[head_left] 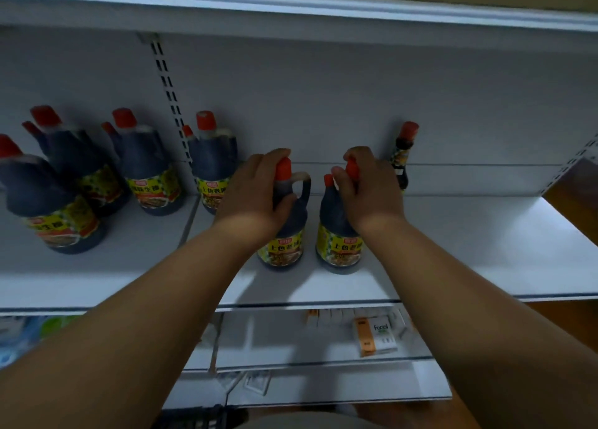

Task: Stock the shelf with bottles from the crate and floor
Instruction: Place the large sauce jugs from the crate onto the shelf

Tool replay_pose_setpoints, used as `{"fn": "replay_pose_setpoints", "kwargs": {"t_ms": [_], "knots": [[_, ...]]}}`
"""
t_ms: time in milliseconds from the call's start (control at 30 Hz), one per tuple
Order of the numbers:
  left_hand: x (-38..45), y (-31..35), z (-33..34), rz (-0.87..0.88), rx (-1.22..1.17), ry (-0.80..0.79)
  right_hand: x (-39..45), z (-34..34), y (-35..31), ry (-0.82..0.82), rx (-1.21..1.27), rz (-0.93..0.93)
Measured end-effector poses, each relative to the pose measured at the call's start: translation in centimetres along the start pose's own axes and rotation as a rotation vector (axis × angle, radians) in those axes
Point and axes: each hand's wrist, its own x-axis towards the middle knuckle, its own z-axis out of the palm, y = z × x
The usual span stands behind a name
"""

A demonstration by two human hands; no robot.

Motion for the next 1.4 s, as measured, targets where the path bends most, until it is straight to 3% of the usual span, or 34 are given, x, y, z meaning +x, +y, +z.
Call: {"fn": "replay_pose_setpoints", "kwargs": {"t_ms": [67, 167, 267, 367, 533, 833, 1067, 1200, 1400], "knots": [[-1.1, -0.2, 0.8, -0.099, -0.132, 0.098, -0.7, 0.2, 0.7, 0.039, 0.048, 0.045], [-3.6, -0.2, 3.5, -0.412, -0.459, 0.251, -3.2, 1.3, 1.6, 0.058, 0.149, 0.104], [-5.5, -0.8, 6.6, -0.550, -0.572, 0.253, -5.6, 4.0, 3.0, 0.030, 0.203, 0.179], [-5.4, -1.6, 7.8, -0.555, -0.441, 0.206, -6.1, 5.9, 4.2, -0.002, 0.247, 0.219], [-2.0, -2.3, 8.1, -0.596, -0.440, 0.106, -3.5, 6.0, 4.1, -0.020, 0.351, 0.338], [-0.9, -1.6, 10.6, -0.708, -0.310, 0.222, -3.0, 7.7, 5.7, -0.006, 0.393, 0.379], [0.4, -3.3, 11.7, -0.608, -0.283, 0.254, -0.7, 8.2, 6.8, -0.004, 0.424, 0.309], [0.4, -2.7, 12.8, -0.615, -0.251, 0.350, 0.5, 9.5, 7.0, 0.046, 0.382, 0.354], [0.9, -2.6, 13.5, -0.641, -0.162, 0.364, 0.0, 9.9, 7.3, 0.018, 0.217, 0.390]]}}
